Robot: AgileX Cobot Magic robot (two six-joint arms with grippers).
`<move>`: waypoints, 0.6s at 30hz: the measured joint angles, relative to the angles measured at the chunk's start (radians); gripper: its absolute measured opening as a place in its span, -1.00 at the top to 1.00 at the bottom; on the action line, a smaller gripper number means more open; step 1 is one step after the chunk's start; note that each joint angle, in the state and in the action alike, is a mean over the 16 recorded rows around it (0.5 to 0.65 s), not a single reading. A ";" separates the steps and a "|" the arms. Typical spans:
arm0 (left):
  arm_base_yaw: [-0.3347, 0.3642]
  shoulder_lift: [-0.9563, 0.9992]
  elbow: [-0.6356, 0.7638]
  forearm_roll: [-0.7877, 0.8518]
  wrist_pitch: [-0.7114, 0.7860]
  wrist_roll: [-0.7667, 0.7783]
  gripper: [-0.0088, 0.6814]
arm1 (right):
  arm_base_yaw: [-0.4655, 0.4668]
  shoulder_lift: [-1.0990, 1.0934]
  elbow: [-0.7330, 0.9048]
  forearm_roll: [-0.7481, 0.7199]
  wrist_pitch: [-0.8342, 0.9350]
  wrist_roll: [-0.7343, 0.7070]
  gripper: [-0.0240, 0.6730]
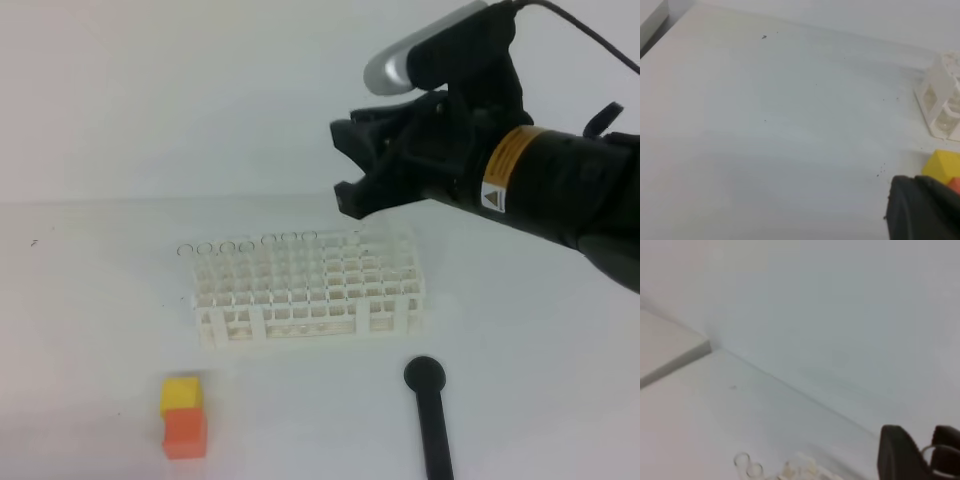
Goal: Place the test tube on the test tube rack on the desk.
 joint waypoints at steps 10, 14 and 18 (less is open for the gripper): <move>0.000 0.000 0.000 0.000 0.000 0.000 0.98 | 0.012 0.101 -0.001 0.324 -0.236 -0.338 0.59; 0.000 0.000 0.000 0.000 0.000 0.000 0.98 | 0.019 0.150 -0.001 0.398 -0.306 -0.438 0.59; 0.000 0.000 0.000 0.000 0.000 0.000 0.98 | 0.025 0.188 -0.001 0.441 -0.355 -0.494 0.59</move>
